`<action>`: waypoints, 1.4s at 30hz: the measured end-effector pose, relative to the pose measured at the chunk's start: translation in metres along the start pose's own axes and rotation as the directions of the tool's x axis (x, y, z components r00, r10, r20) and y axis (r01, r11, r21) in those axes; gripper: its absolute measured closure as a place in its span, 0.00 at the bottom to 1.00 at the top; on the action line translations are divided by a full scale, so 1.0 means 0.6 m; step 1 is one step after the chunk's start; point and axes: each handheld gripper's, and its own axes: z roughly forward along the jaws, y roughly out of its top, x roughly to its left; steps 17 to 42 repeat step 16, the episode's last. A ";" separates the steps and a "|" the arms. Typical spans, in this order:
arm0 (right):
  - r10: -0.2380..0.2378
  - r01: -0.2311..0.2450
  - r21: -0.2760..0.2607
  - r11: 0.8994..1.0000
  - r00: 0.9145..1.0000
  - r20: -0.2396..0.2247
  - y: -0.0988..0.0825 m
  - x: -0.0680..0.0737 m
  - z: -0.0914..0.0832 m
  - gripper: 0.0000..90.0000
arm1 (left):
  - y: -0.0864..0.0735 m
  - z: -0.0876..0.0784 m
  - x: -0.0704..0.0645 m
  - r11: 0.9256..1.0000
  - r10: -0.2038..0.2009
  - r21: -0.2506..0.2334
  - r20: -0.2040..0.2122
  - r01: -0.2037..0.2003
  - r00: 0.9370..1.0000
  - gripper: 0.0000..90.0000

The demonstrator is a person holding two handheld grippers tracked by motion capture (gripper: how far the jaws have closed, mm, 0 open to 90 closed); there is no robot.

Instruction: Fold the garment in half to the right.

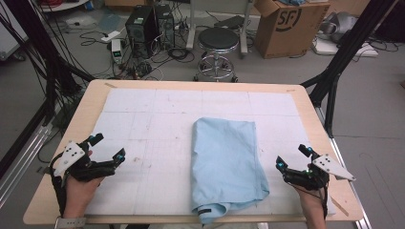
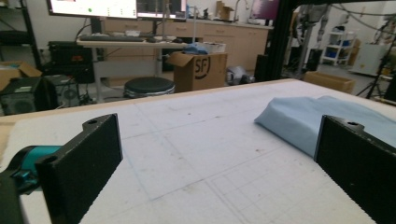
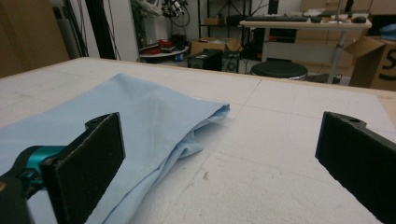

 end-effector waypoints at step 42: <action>0.011 -0.008 -0.034 0.999 0.996 0.093 0.003 0.002 -0.014 0.00 | 0.003 -0.018 -0.007 1.000 -0.001 -0.021 -0.036 0.000 0.999 0.02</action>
